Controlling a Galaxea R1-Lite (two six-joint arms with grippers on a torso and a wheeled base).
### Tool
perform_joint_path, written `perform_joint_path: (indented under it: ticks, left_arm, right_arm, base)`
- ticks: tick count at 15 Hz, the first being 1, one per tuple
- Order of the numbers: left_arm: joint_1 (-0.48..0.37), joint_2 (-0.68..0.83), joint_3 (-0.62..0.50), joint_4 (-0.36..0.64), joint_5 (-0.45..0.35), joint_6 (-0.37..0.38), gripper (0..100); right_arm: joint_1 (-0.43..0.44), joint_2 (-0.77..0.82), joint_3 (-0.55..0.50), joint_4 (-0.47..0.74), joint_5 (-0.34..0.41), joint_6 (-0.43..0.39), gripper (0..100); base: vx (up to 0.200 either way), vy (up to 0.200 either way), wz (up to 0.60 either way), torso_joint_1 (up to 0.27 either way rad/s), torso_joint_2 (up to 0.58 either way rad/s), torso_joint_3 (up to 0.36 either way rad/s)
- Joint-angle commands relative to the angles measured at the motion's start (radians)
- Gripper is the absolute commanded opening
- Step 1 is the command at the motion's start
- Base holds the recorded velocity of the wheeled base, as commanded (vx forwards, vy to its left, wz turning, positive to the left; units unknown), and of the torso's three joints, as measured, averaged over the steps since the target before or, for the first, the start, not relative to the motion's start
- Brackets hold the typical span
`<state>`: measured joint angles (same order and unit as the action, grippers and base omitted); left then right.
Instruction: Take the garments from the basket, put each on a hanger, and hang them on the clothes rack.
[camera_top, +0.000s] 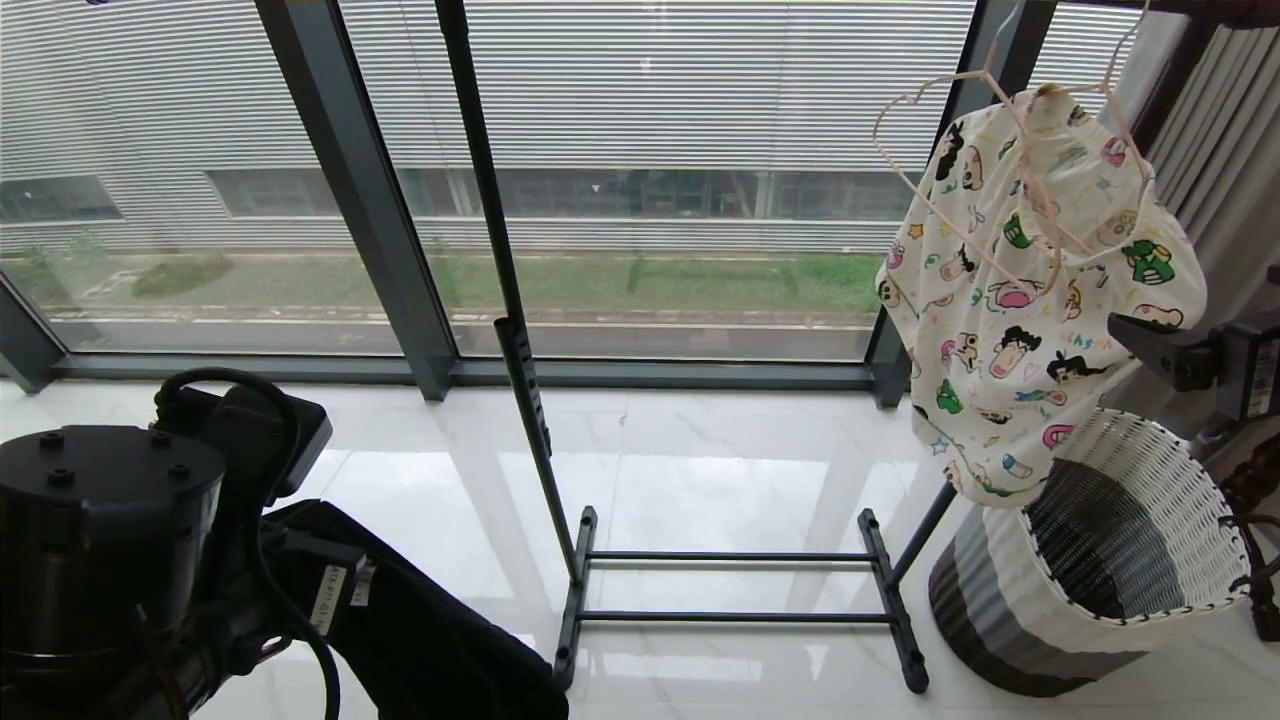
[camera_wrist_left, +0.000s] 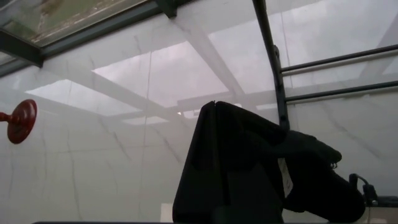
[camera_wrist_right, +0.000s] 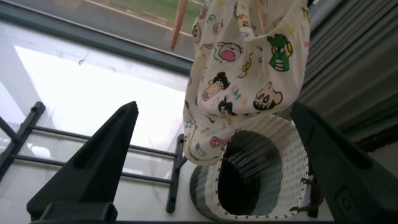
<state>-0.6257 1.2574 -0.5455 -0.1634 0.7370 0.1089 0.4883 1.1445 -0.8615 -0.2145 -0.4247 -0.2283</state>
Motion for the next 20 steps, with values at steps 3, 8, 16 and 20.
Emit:
perform_joint_path:
  ticks: [3,8,16,20]
  left_arm:
    - [0.0,0.0,-0.001,-0.001,0.001,0.0,0]
    - [0.0,-0.007,-0.001,-0.001,0.001,0.002,0]
    - [-0.057,-0.041,0.027,-0.001,0.001,0.002,0]
    - [-0.057,-0.041,0.029,-0.03,0.001,0.002,0]
  right_arm:
    - [-0.004,0.001,-0.001,-0.003,0.0,0.001,100]
    - [-0.043,0.004,-0.024,-0.005,0.011,0.012,100]
    - [-0.048,0.115,-0.418,0.432,0.09,0.112,100]
    - [-0.05,0.162,-0.53,0.586,0.095,0.336,100]
  base:
    - [0.0,0.0,0.0,0.211,-0.48,-0.282]
    - [0.0,0.0,0.0,0.153,-0.35,-0.2]
    - [0.0,0.0,0.0,0.006,-0.01,-0.005]
    - [0.0,0.0,0.0,0.0,0.0,0.0]
